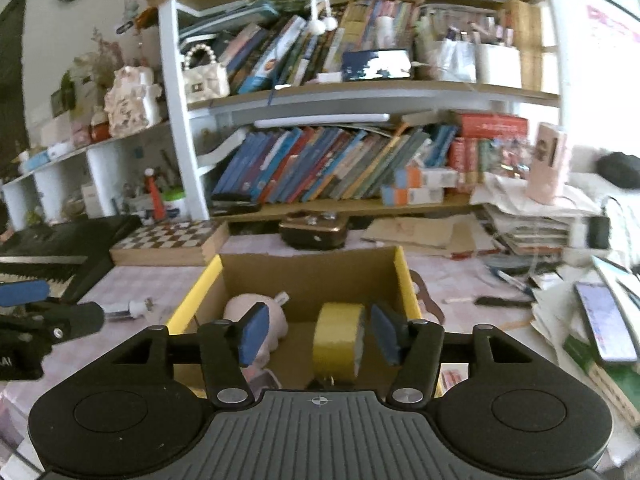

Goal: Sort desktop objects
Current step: 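Raise both grippers out of the box and back away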

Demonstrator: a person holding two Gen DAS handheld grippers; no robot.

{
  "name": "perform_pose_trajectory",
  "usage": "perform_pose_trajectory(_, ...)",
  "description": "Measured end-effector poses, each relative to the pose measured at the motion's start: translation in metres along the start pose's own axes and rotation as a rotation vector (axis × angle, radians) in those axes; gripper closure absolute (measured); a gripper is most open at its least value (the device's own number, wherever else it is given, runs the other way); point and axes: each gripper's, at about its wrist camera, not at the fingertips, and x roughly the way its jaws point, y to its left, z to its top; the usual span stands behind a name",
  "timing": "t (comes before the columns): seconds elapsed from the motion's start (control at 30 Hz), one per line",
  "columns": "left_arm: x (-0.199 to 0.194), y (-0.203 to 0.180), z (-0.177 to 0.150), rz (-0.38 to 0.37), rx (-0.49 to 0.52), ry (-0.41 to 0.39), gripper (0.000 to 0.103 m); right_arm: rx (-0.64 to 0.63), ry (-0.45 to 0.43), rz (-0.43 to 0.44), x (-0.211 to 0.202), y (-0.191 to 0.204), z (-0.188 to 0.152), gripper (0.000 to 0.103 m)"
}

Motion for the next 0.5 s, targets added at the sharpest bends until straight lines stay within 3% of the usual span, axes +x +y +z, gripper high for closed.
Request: perform_pose_trajectory(0.5, -0.03, 0.039, -0.041, -0.016, -0.004, 0.028, 0.0, 0.076, 0.027, -0.129, -0.038, 0.044, -0.051, 0.043)
